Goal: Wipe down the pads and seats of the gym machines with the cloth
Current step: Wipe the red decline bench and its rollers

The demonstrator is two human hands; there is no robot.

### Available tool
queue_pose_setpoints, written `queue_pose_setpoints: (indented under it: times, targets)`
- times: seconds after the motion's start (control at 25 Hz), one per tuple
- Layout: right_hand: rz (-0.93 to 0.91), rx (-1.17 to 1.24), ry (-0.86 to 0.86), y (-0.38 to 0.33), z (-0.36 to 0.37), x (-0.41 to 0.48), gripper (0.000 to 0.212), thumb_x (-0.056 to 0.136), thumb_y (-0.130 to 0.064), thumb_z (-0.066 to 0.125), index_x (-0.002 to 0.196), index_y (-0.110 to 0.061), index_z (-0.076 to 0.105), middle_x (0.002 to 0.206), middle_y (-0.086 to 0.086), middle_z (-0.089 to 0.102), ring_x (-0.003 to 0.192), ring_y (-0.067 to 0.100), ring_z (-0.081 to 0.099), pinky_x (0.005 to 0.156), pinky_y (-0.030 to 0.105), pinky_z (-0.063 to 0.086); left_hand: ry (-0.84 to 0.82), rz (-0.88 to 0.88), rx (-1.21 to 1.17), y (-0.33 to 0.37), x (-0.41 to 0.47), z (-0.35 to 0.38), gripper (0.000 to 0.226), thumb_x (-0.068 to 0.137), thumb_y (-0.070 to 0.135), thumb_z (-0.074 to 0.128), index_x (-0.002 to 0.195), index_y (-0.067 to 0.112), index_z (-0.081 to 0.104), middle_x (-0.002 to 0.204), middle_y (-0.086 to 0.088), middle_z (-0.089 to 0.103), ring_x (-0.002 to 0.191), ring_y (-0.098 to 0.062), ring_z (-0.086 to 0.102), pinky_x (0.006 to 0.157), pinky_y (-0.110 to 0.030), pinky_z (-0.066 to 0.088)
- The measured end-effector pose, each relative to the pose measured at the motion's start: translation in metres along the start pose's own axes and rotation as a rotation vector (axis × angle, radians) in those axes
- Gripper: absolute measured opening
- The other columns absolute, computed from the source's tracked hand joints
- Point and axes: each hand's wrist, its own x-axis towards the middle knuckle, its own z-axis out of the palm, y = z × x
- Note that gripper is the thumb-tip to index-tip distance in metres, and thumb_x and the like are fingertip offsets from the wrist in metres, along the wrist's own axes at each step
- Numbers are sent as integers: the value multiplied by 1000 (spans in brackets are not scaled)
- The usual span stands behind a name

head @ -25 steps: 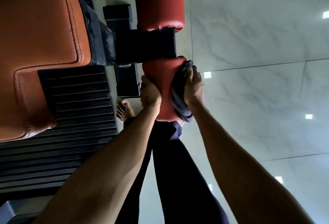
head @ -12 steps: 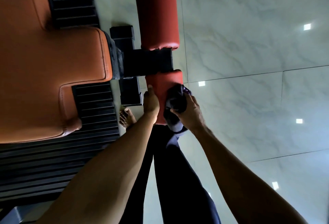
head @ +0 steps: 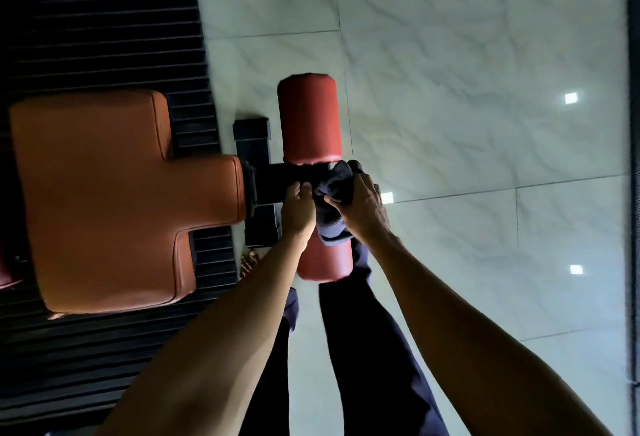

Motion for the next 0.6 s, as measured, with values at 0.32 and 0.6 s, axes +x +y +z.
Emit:
queue_pose_setpoints:
  times: [0.32,0.6]
  targets:
    - [34,122,-33,0,-25,92,58,86,-47,76,118,-10,44,117,18,64,107,38,61,75,37,44,235,10,-17,53,81,37,47,100,35,42,137,9,56,137,-14,60,128,-31,55,109,-46,42]
    - [-71,238,-115,3,-22,184,62,74,-20,78,126,-6,48,122,7,37,112,22,49,93,23,47,505,-133,99,91,167,71,62,106,49,28,150,8,37,154,-15,41,143,-33,37,118,-44,25]
